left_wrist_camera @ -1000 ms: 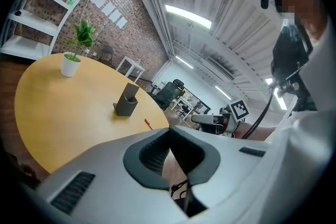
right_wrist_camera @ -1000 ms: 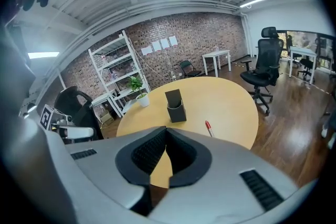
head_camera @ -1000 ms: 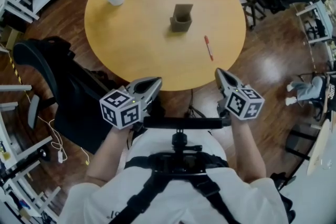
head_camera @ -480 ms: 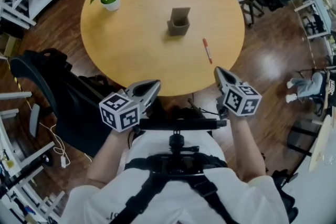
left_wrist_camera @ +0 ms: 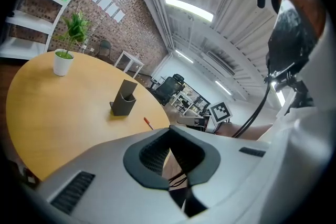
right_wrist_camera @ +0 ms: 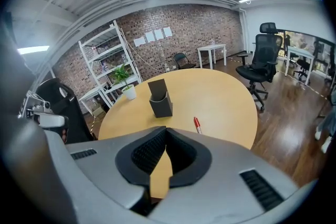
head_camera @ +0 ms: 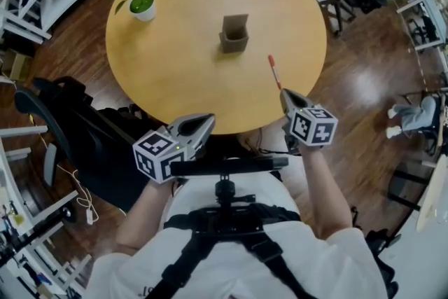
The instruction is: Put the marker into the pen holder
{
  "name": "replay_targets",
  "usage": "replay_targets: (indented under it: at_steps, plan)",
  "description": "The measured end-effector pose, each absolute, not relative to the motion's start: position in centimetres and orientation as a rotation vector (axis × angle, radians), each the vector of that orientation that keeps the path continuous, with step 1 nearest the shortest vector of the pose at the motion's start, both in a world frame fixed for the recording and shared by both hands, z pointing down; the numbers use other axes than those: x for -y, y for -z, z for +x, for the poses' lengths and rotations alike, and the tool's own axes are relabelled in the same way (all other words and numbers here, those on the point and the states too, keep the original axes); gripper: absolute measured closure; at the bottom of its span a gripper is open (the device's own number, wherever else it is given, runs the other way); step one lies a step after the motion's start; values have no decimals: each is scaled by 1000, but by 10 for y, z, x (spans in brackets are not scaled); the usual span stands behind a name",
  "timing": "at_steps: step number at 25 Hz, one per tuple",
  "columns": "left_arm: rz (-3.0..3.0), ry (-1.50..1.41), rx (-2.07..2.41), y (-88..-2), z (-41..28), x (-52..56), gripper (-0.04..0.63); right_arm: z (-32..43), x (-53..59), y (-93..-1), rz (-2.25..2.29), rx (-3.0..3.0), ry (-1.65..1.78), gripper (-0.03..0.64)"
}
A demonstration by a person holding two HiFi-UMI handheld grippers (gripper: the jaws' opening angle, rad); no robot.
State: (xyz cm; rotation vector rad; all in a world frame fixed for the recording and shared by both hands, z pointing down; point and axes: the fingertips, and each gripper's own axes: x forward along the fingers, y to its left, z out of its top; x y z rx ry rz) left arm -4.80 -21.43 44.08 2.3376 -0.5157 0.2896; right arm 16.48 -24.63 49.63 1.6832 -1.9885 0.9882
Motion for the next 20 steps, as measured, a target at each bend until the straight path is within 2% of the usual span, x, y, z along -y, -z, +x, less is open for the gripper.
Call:
replay_targets:
  at_steps: [7,20]
  plan:
    - [2310,-328,568,-445,-42,217,598,176,271,-531,1540,1956,-951,620]
    - [2268,-376,658,-456,-41,229,598,213,354,-602,1379,1760,-832,514]
